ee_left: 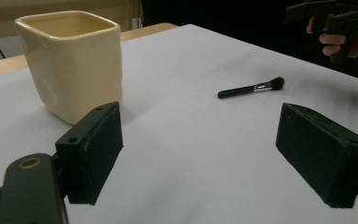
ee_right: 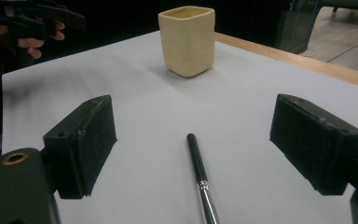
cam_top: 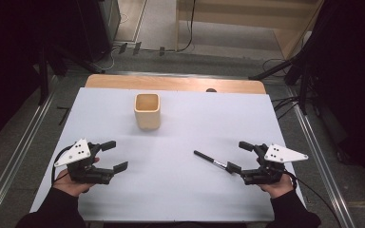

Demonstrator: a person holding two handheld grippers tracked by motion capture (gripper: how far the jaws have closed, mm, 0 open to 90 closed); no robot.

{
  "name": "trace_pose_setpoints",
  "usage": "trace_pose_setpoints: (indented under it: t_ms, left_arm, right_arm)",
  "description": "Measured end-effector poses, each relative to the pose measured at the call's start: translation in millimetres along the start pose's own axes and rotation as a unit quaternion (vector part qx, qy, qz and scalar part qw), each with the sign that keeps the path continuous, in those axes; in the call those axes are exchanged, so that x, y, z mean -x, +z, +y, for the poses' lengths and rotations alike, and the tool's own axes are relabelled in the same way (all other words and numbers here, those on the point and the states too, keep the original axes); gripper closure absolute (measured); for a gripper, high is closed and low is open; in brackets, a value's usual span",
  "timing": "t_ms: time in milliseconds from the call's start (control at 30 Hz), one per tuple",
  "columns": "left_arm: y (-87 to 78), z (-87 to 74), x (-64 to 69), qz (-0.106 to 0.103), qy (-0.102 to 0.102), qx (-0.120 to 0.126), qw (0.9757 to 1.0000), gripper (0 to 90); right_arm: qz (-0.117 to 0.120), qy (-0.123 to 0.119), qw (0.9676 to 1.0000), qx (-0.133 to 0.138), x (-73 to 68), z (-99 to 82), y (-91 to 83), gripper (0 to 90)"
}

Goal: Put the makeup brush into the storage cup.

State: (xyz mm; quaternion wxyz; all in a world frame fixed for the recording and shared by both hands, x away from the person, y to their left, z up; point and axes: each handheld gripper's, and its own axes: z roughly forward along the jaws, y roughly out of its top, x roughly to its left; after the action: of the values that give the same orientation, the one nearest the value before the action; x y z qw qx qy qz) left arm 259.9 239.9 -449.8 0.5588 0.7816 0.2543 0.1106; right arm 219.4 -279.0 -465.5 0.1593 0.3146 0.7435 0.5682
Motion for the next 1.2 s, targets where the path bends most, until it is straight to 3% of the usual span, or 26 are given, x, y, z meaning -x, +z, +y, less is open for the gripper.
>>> trace_pose_setpoints:
  t_ms: [1200]
  left_arm:
    - [-0.7, 0.1, -0.2, 0.002, -0.002, -0.003, 1.0, 15.3]
  right_arm:
    - [-0.004, 0.004, 1.0, 0.008, -1.2, 1.2, -3.1, 15.5]
